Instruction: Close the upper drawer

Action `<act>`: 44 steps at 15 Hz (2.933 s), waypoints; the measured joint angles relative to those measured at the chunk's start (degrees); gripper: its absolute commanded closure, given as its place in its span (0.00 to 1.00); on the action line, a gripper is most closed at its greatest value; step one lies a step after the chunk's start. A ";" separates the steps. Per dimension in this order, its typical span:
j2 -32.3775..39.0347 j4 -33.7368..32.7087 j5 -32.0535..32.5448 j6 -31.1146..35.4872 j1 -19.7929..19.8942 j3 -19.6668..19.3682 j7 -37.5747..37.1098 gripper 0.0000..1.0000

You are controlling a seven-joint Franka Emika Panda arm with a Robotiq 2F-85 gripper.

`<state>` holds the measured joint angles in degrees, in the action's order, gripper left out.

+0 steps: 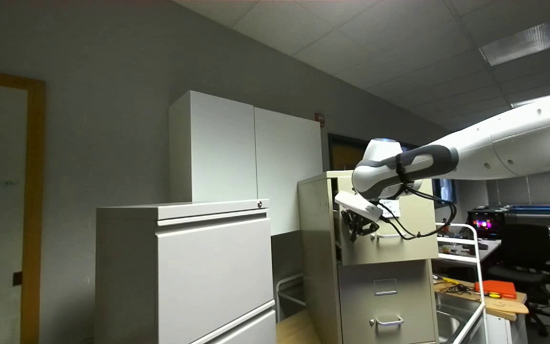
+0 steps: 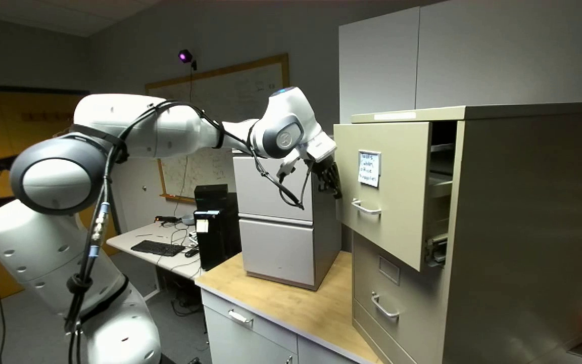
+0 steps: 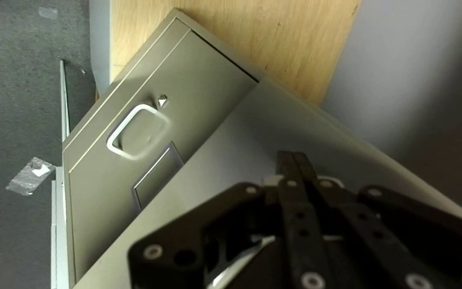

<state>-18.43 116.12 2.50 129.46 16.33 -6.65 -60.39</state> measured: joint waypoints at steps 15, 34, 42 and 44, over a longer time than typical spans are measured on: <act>2.31 -3.76 -5.09 -4.19 -0.37 -1.83 5.88 1.00; -7.12 -0.07 30.28 3.64 5.62 10.13 -20.21 1.00; -5.62 -0.14 48.42 2.16 6.82 10.16 -37.96 1.00; -4.90 -0.89 48.34 1.90 5.25 8.81 -39.17 1.00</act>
<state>-23.33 115.23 50.84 131.36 21.58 2.16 -99.56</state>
